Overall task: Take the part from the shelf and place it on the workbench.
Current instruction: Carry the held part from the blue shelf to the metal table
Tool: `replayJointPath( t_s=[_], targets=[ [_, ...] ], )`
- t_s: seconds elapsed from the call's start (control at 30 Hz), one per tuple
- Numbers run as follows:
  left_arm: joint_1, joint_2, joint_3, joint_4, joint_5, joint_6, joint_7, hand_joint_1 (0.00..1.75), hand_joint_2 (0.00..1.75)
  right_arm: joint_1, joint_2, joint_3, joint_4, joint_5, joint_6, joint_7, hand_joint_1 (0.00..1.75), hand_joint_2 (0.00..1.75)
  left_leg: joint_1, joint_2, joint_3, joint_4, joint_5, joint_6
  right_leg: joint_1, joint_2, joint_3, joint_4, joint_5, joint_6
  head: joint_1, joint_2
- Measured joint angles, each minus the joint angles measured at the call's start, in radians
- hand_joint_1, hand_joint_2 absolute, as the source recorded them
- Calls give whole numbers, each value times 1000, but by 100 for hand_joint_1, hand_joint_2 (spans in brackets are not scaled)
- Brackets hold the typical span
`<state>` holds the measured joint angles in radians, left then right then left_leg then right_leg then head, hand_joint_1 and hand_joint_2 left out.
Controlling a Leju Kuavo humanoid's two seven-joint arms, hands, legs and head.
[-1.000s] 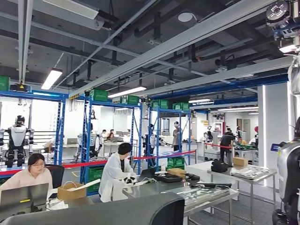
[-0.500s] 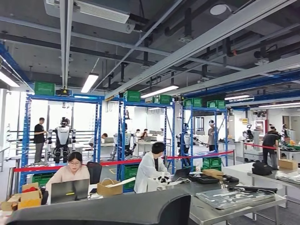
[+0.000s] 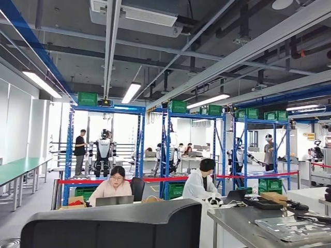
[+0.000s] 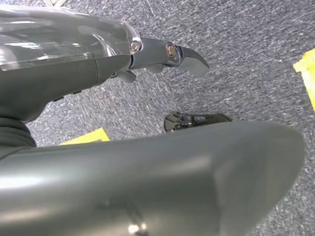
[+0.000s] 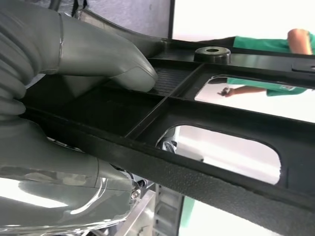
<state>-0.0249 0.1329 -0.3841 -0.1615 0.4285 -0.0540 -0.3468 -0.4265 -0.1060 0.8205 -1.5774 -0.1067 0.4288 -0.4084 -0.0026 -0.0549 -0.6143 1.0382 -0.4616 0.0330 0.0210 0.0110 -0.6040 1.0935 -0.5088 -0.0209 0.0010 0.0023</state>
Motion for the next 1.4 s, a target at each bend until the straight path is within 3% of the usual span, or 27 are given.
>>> replayJointPath(
  t_s=[0.07,0.2,0.27,0.33,0.37,0.4,0.43,0.5,0.57,0.63,0.7,0.73,0.8,0.87,0.9,0.93,0.97,1.03,1.07,1.1,1.2,1.23,1.3,1.37,1.4],
  targets=[
    [1,-2,0,0,1,-1,-2,0,0,-3,1,-1,0,-1,0,1,175,175,2,-4,0,-2,0,-3,9,7,30,-71,19,-10,0,0],
    [4,-3,0,0,1,-1,-3,0,0,-7,7,-2,0,-3,0,3,175,175,1,3,-2,6,-12,-18,2,1,48,-104,26,-11,1,0],
    [3,-3,0,0,1,-1,-5,0,0,-8,11,-2,0,-4,0,5,175,175,3,22,-38,86,-58,-27,-5,-8,60,-118,30,-11,1,0],
    [1,-3,0,0,1,-1,-7,0,0,-7,12,-1,0,-5,0,7,175,175,12,34,-101,209,-109,-40,-7,-16,64,-119,25,-10,1,0],
    [2,-3,0,0,1,-2,-7,0,0,-6,13,-1,1,-5,0,8,175,175,17,37,-123,247,-116,-46,-9,-19,66,-119,21,-7,1,0],
    [3,-3,0,0,1,-2,-8,0,0,-5,13,-1,2,-5,1,8,175,175,23,40,-126,248,-102,-52,-11,-21,70,-118,16,-4,1,0],
    [5,-3,0,0,1,-2,-9,0,0,-4,13,0,2,-5,1,8,175,175,29,44,-110,213,-73,-59,-14,-23,76,-117,10,1,1,0],
    [5,-4,0,0,1,-3,-10,0,0,-5,13,0,3,-6,1,8,175,175,37,53,-48,87,-8,-73,-18,-25,88,-111,-6,16,1,0],
    [3,-6,0,0,2,-3,-13,0,0,-7,14,-1,3,-7,1,9,175,175,36,61,-8,12,4,-65,-18,-27,94,-102,-20,30,0,0],
    [2,-7,0,0,2,-4,-14,0,0,-8,14,-1,3,-7,2,10,175,175,31,60,0,3,-14,-40,-19,-27,97,-99,-28,39,0,0],
    [5,-6,0,0,2,-4,-14,0,0,-8,15,-1,3,-8,2,10,175,175,28,56,13,0,-24,-23,-24,-25,95,-77,-34,47,0,0],
    [6,-6,0,0,2,-4,-15,0,0,-9,15,-1,3,-9,2,10,175,175,28,53,23,-1,-29,-16,-26,-24,77,-40,-42,51,0,0],
    [5,-6,0,0,2,-4,-15,0,0,-10,16,-2,3,-10,2,10,175,175,24,50,40,-3,-43,-5,-26,-22,-2,89,-71,53,0,0],
    [5,-6,0,0,2,-4,-15,0,0,-7,16,-1,3,-10,2,10,175,175,17,45,61,-3,-61,1,-24,-21,-95,203,-100,46,0,0],
    [6,-6,0,0,2,-4,-15,0,0,-5,16,-1,3,-10,3,10,175,175,13,42,75,-3,-72,3,-20,-21,-125,218,-98,40,0,0],
    [7,-6,0,0,2,-4,-15,0,0,-5,16,-1,3,-10,3,10,175,175,11,39,91,-3,-84,3,-15,-19,-136,196,-79,32,0,0],
    [7,-7,0,0,2,-4,-16,0,0,-5,16,-1,3,-10,3,10,175,175,10,36,109,-4,-96,4,-6,-17,-132,143,-39,23,0,0],
    [6,-11,0,0,2,-5,-17,0,0,-7,15,-2,4,-10,3,10,175,175,10,31,137,-7,-120,1,15,-12,-111,15,68,1,0,0],
    [5,-14,0,0,3,-5,-17,0,0,-8,15,-2,4,-10,3,10,175,175,11,28,145,-12,-129,-2,23,-10,-104,-28,103,-8,0,0],
    [5,-17,0,0,3,-5,-17,0,0,-9,15,-2,4,-10,3,10,175,175,11,27,152,-16,-133,-6,28,-9,-100,-54,120,-15,1,0],
    [5,-19,-1,0,3,-5,-18,0,0,-9,18,-4,1,-11,3,10,175,175,10,30,163,-5,-120,-14,24,-9,-66,-88,106,-27,0,0],
    [3,-19,-1,0,3,-5,-19,0,0,-10,19,-4,0,-12,3,10,175,175,10,32,150,25,-113,-17,21,-10,-47,-98,100,-29,0,0],
    [0,-17,-1,0,4,-4,-20,0,0,-10,20,-5,0,-13,3,10,175,175,11,35,81,129,-123,-25,14,-10,-14,-111,82,-27,1,0],
    [3,-14,-1,0,5,-2,-20,0,0,-7,21,-4,0,-13,4,10,175,175,16,36,-3,211,-180,-37,8,-10,15,-112,55,-21,1,0],
    [5,-13,-1,0,5,-2,-20,0,0,-5,21,-4,0,-13,4,10,175,175,20,37,-33,221,-208,-43,5,-9,33,-112,40,-18,1,0]
  ],
)
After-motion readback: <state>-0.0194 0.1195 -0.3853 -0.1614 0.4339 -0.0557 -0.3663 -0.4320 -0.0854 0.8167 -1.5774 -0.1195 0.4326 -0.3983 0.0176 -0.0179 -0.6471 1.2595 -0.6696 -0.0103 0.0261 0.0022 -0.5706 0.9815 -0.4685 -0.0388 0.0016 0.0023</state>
